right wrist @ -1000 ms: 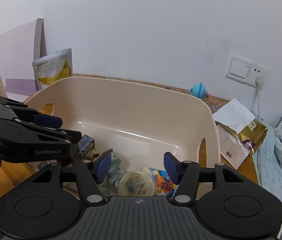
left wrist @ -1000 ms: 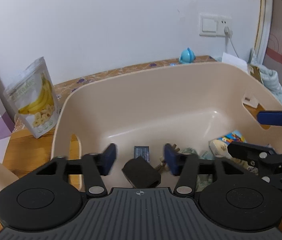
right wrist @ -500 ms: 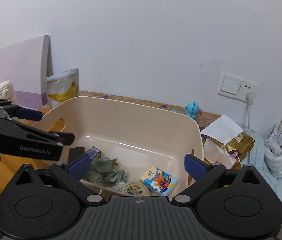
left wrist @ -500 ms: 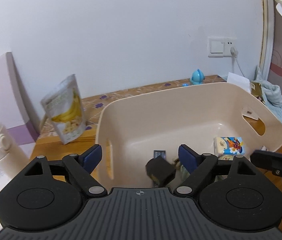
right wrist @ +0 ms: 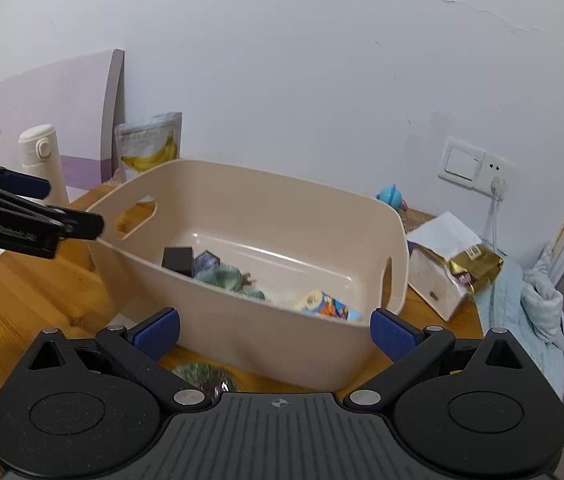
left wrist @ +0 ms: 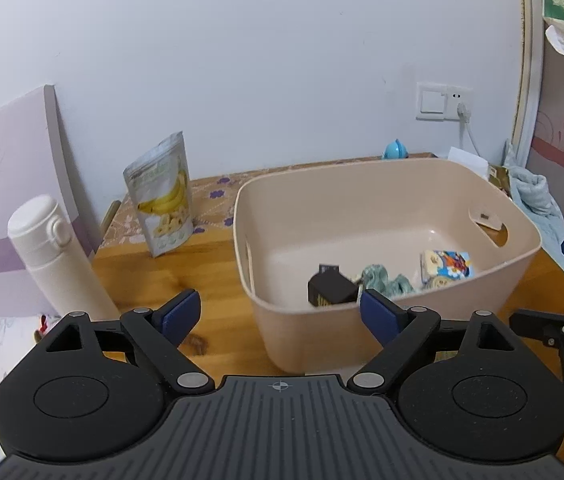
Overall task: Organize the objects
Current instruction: 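Withdraw both tools from the bin toward the remaining items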
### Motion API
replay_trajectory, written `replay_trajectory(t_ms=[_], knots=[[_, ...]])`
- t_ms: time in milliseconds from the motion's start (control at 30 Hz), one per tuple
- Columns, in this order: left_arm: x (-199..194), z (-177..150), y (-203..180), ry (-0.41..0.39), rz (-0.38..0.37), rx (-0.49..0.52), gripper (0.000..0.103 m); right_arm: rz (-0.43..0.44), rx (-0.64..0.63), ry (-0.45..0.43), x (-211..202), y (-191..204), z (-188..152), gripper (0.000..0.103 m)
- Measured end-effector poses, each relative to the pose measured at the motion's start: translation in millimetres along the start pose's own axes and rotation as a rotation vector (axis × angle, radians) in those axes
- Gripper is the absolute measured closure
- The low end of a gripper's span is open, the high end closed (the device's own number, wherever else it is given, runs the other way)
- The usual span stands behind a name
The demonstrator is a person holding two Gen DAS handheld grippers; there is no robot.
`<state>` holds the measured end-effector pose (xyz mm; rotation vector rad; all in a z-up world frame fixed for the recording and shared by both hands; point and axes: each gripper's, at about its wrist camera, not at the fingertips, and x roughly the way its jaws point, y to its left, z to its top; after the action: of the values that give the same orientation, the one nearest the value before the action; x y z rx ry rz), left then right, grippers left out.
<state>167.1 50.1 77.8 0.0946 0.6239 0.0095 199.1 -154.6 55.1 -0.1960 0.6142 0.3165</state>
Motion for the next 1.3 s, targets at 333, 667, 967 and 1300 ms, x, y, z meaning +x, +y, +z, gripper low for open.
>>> replay_trajectory(t_ms=[333, 667, 967, 1300], knots=[[9.7, -39.0, -5.4, 0.081, -0.030, -0.008, 0.014, -0.007, -0.004, 0.067, 0.7, 2.5, -28.5, 0.000], [35.2, -65.4, -16.1, 0.146, -0.046, -0.039, 0.014, 0.000, -0.002, 0.151, 22.7, 9.6, -54.9, 0.000], [58.9, -74.1, -25.5, 0.195, -0.070, -0.048, 0.014, 0.020, -0.009, 0.210, 44.5, 11.7, -70.7, 0.000], [86.3, -78.6, -33.2, 0.223, -0.077, -0.044, 0.014, 0.047, -0.025, 0.241, 71.7, 18.8, -73.0, 0.000]])
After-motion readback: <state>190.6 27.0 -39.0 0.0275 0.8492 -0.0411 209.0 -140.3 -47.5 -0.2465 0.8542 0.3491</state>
